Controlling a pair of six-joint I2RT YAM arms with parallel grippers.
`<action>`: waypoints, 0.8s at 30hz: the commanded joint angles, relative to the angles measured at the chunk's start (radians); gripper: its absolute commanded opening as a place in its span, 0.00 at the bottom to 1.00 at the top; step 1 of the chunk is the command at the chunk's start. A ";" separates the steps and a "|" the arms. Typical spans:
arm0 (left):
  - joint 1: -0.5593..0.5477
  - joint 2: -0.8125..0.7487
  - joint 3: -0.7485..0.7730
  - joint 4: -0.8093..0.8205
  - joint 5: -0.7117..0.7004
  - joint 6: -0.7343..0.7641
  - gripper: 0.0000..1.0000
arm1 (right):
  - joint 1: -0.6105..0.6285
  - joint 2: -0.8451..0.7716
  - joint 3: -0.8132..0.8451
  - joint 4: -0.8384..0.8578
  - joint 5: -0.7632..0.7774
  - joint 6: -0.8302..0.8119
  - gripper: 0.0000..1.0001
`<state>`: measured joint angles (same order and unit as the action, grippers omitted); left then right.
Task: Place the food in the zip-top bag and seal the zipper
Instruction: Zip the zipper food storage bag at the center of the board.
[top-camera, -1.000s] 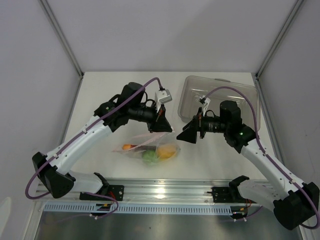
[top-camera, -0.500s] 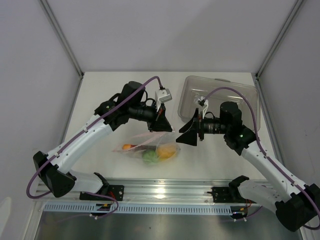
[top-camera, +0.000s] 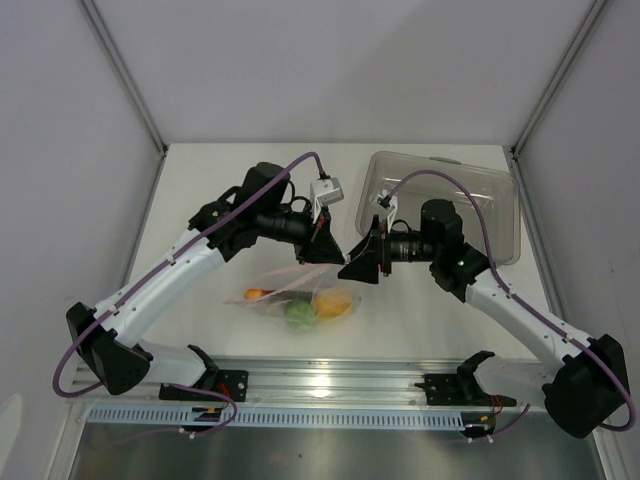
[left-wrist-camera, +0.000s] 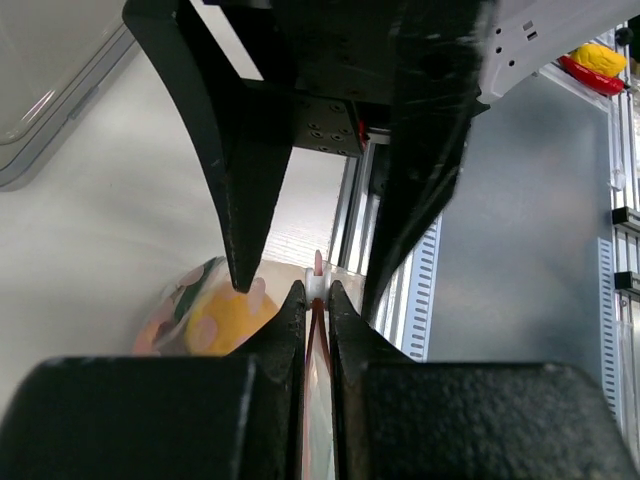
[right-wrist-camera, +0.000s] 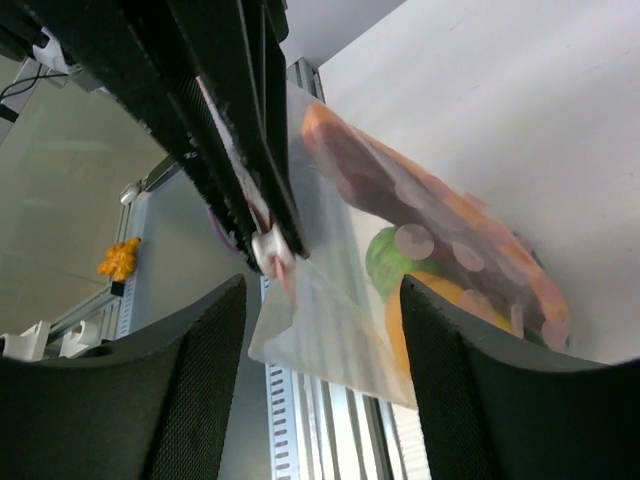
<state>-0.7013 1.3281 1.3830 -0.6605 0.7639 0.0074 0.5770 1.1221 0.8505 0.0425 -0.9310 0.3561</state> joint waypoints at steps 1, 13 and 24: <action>0.013 -0.020 0.024 0.022 0.034 0.000 0.01 | 0.018 0.033 0.010 0.151 0.000 0.041 0.58; 0.023 -0.035 -0.009 0.039 0.044 0.002 0.01 | 0.047 0.065 0.005 0.197 -0.015 0.066 0.06; 0.028 -0.050 -0.038 0.016 0.005 0.002 0.01 | -0.002 0.041 -0.048 0.290 0.040 0.164 0.00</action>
<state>-0.6773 1.3178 1.3624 -0.6254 0.7605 0.0074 0.6067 1.1927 0.8322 0.2123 -0.9314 0.4698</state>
